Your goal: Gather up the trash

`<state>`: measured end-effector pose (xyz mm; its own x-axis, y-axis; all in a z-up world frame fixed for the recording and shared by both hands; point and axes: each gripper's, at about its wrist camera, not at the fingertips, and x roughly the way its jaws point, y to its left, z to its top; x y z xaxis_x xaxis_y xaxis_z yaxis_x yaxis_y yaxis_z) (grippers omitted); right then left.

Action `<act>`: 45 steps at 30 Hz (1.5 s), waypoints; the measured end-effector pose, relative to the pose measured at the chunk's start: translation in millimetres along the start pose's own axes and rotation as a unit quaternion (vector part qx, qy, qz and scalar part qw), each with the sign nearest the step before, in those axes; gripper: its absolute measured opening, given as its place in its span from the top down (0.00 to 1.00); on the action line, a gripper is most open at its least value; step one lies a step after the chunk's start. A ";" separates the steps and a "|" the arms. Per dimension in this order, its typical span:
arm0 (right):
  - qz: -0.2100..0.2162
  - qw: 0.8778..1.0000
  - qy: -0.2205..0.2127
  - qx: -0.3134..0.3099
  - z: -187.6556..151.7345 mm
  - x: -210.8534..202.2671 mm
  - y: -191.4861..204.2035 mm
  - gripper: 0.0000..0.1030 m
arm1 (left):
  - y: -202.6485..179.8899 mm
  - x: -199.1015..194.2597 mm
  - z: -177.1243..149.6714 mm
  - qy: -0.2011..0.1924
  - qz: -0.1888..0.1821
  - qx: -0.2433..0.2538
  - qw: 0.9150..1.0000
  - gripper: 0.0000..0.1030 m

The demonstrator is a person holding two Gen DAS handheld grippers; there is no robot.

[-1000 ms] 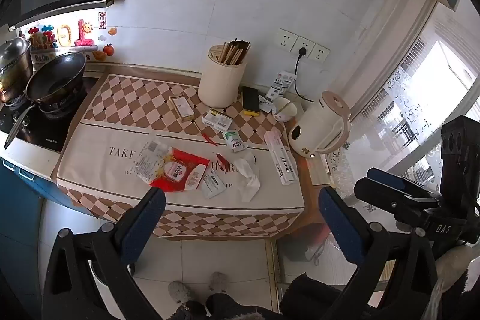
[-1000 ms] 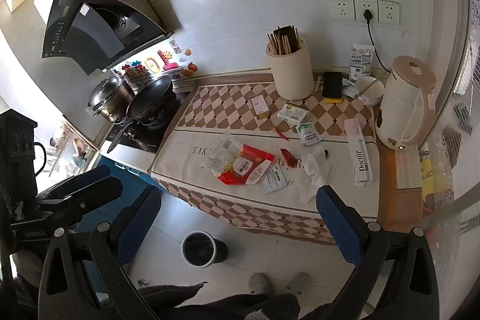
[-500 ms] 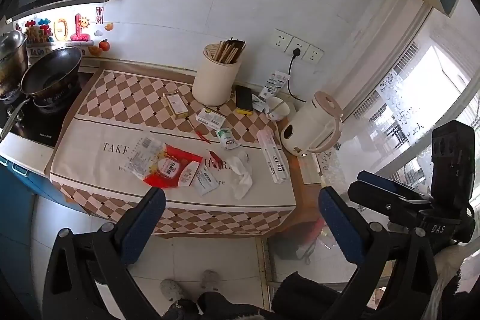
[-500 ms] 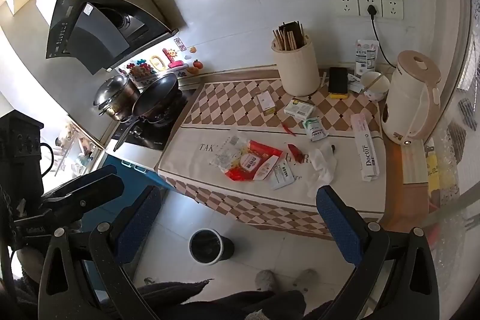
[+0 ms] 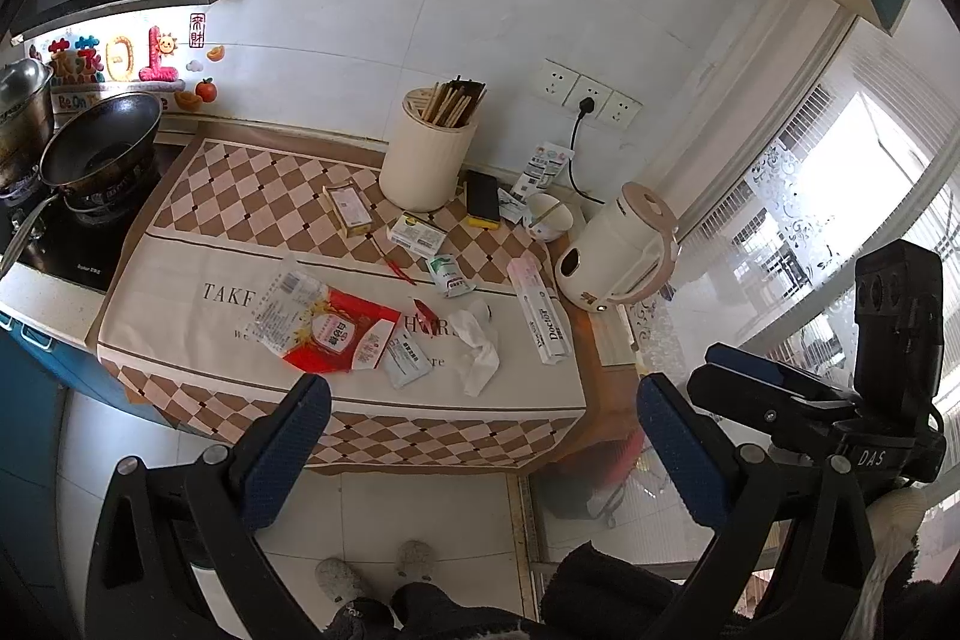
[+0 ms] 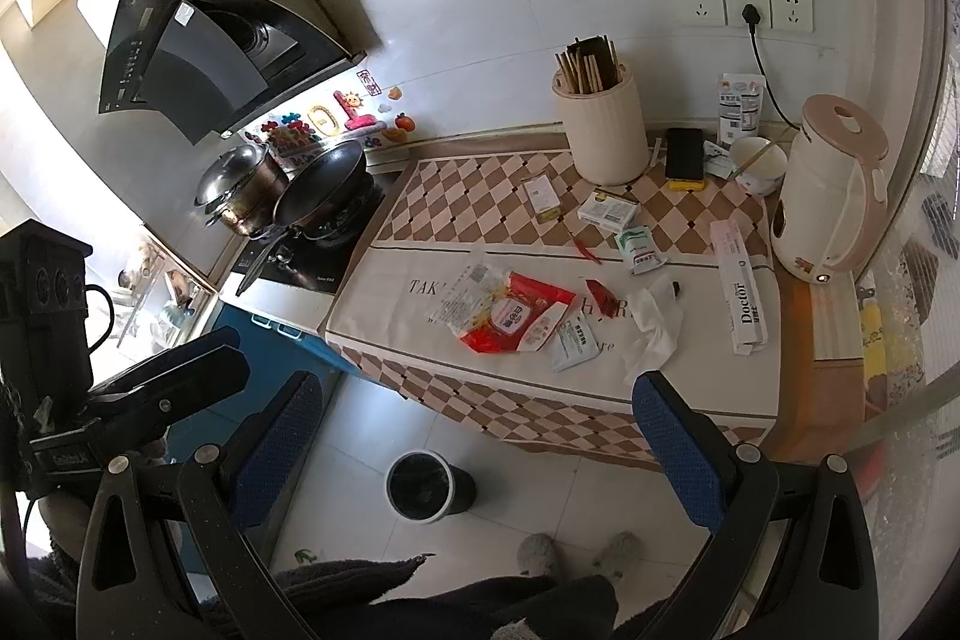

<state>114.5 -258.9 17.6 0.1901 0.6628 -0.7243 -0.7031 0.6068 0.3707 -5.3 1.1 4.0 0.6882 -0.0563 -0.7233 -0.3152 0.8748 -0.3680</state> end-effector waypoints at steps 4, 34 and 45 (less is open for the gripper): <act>0.001 1.000 0.001 0.000 -2.3 -0.5 1.1 0.00 | 1.1 0.0 -1.8 -0.003 -0.001 -0.001 1.000 0.00; 0.009 1.000 -0.001 0.001 -9.0 -3.9 0.0 0.00 | -9.6 -8.8 1.6 -0.006 -0.003 0.002 1.000 0.00; 0.009 1.000 0.000 0.001 -8.2 -3.2 3.9 0.00 | -6.9 -8.5 -2.0 -0.008 -0.001 0.003 1.000 0.00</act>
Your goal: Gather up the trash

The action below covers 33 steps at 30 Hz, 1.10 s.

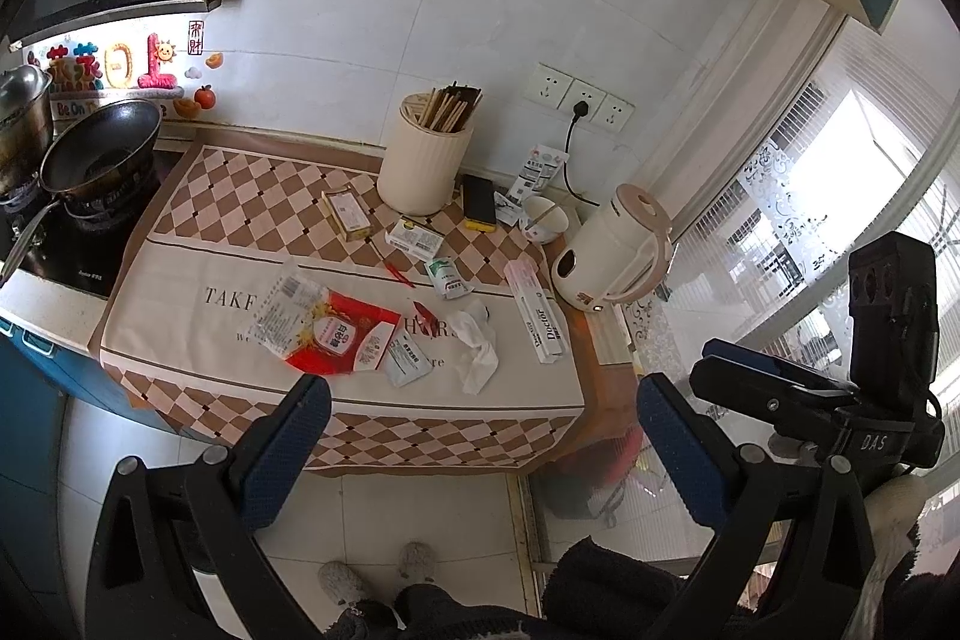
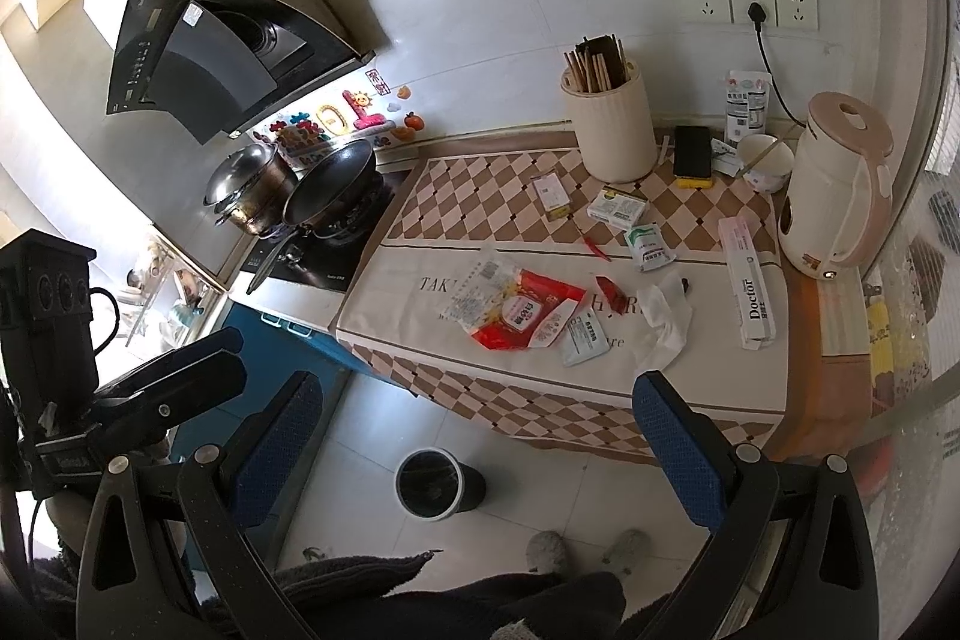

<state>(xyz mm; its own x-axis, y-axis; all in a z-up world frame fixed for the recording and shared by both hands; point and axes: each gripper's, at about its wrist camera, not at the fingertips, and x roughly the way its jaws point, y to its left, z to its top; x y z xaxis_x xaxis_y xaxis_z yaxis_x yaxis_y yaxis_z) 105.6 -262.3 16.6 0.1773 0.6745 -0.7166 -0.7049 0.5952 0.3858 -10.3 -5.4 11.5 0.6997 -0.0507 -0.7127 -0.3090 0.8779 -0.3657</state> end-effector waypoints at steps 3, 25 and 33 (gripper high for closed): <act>0.002 1.000 0.000 0.002 3.2 1.0 0.4 0.00 | 0.8 0.4 -0.5 0.000 -0.001 -0.001 1.000 0.00; 0.005 1.000 0.002 0.001 6.6 4.7 -0.1 0.00 | 1.3 0.6 -3.4 0.002 0.000 0.002 1.000 0.00; -0.020 0.999 -0.007 0.041 4.1 20.6 -0.3 0.00 | 13.2 32.7 2.9 -0.027 0.200 0.050 0.978 0.00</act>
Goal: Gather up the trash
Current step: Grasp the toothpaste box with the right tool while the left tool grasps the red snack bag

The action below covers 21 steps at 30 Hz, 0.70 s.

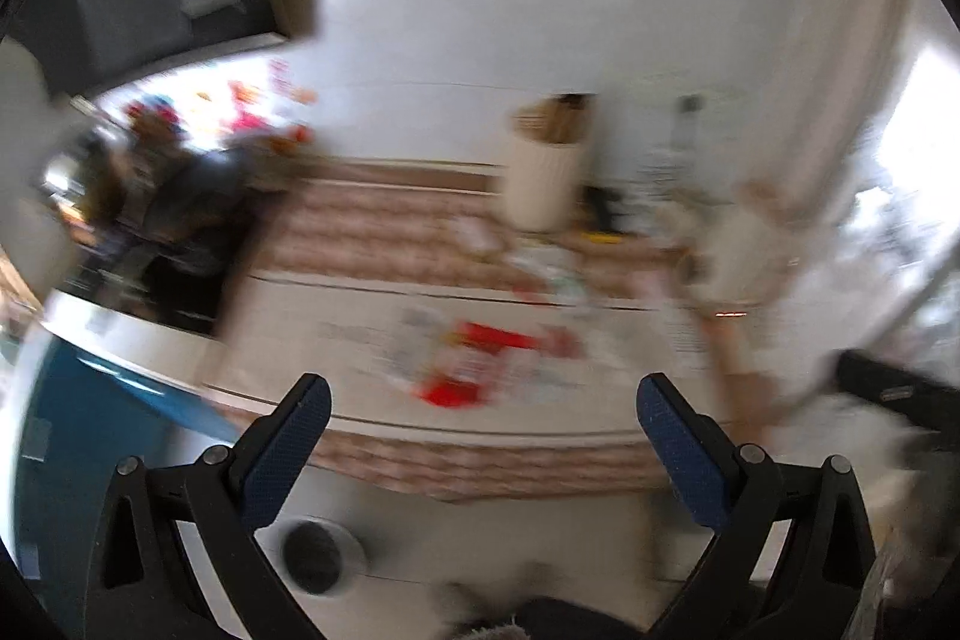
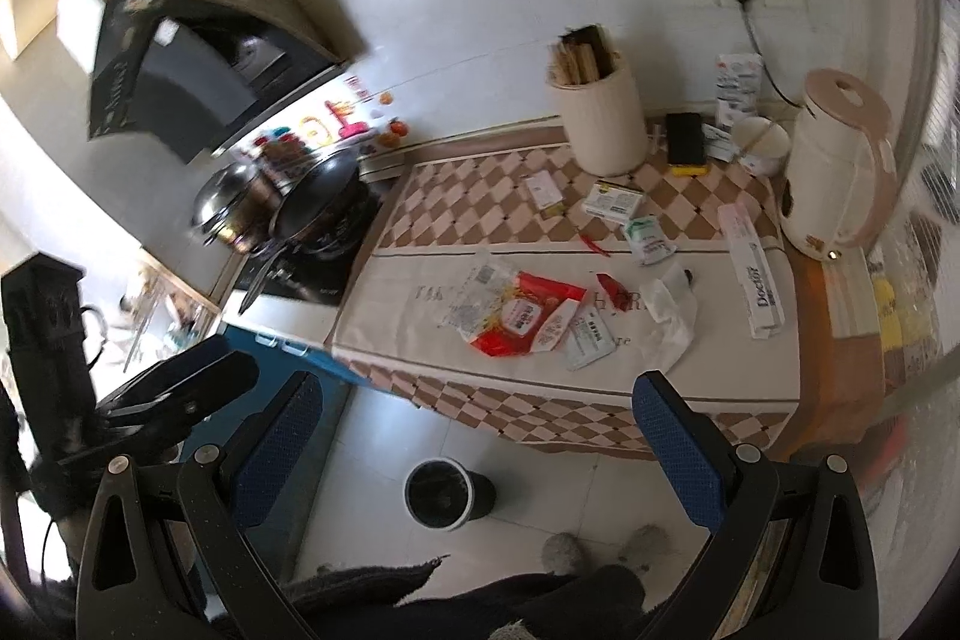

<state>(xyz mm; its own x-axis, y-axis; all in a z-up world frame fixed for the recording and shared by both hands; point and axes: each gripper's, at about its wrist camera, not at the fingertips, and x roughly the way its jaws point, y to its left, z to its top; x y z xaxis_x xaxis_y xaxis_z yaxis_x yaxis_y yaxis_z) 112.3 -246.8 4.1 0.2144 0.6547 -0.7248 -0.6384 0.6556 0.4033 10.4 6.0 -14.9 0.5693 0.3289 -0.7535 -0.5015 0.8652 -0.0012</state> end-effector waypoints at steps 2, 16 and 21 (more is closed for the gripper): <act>-0.023 1.000 -0.010 0.016 1.6 7.1 -6.8 0.00 | -3.2 17.3 2.6 -0.003 0.038 0.009 0.999 0.00; -0.240 0.967 0.051 0.068 68.5 152.1 -203.0 0.21 | -67.7 262.5 14.3 0.211 0.047 -0.078 0.973 0.00; -0.232 0.963 0.129 0.048 88.0 230.7 -269.2 0.32 | -108.6 353.7 3.4 0.315 -0.010 -0.108 0.943 0.22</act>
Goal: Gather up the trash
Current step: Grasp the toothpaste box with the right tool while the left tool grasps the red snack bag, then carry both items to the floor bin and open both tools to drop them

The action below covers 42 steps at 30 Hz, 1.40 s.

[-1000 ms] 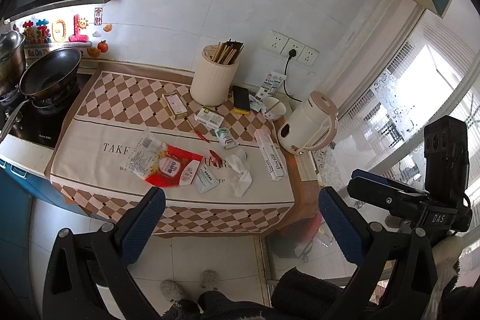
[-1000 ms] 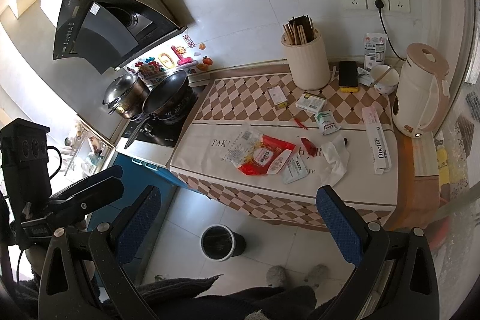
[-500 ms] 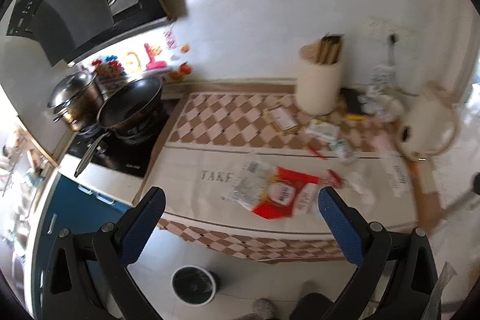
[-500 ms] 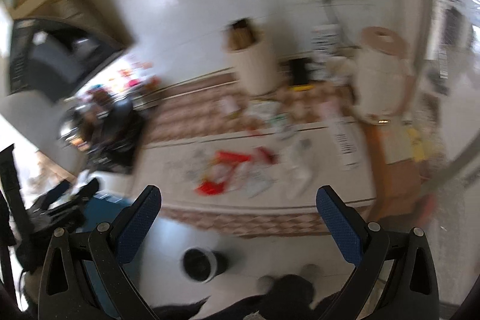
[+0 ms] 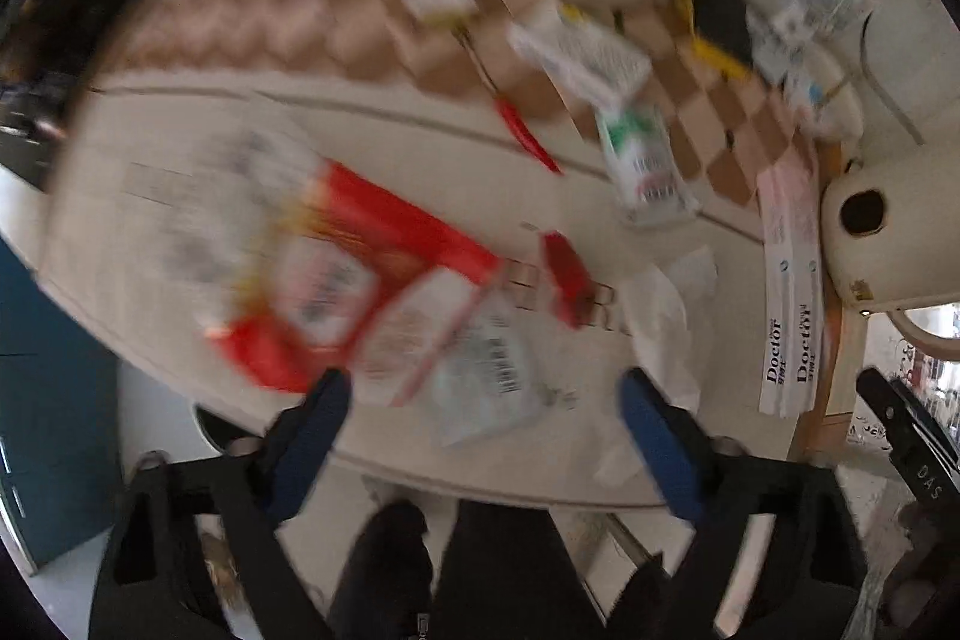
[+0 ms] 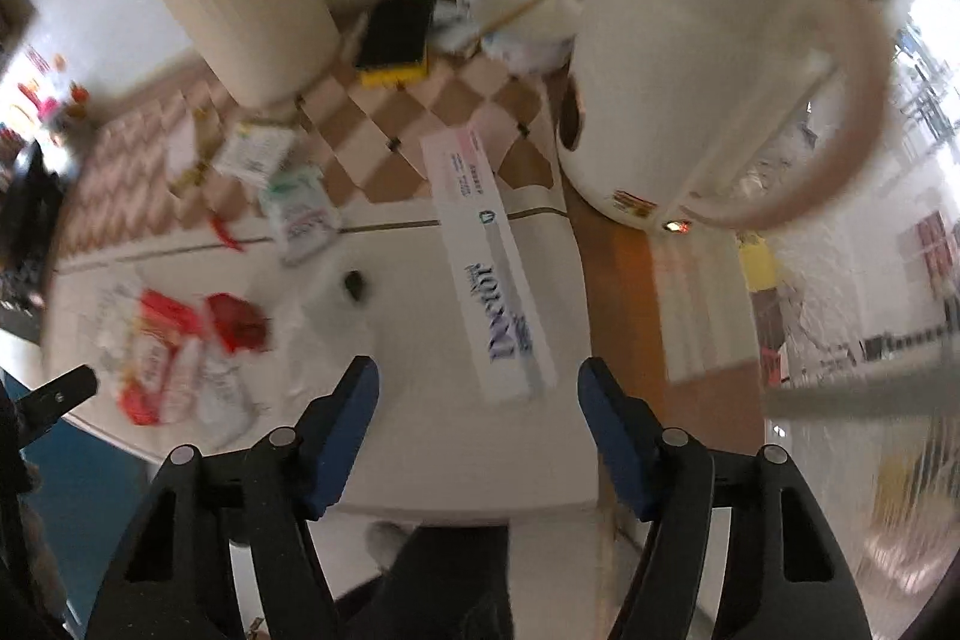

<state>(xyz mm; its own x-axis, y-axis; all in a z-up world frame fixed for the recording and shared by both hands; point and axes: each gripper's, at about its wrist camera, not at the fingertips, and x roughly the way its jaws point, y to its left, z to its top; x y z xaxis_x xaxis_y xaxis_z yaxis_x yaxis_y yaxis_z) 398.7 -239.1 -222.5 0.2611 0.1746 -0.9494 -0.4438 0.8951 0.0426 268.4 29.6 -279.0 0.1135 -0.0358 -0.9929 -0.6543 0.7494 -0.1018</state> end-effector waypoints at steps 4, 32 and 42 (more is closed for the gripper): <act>-0.014 0.999 0.024 -0.029 25.4 50.2 1.9 0.31 | -19.0 44.4 20.4 0.045 -0.021 -0.024 0.998 0.31; -0.001 0.997 -0.008 -0.074 49.7 48.0 41.7 0.53 | 4.1 -99.2 -9.6 -0.174 0.078 0.021 0.981 0.82; 0.072 0.985 -0.060 -0.148 -43.4 -47.4 184.3 0.53 | 168.5 -153.5 -106.5 -0.239 0.092 -0.057 0.965 0.82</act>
<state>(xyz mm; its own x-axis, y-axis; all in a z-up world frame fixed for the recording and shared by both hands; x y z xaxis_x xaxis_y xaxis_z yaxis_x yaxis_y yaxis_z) 267.3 -100.2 -183.2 0.2676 0.3544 -0.8960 -0.7092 0.7019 0.0658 61.0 90.9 -150.2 0.3019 0.4214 -0.8552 -0.7712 0.6353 0.0408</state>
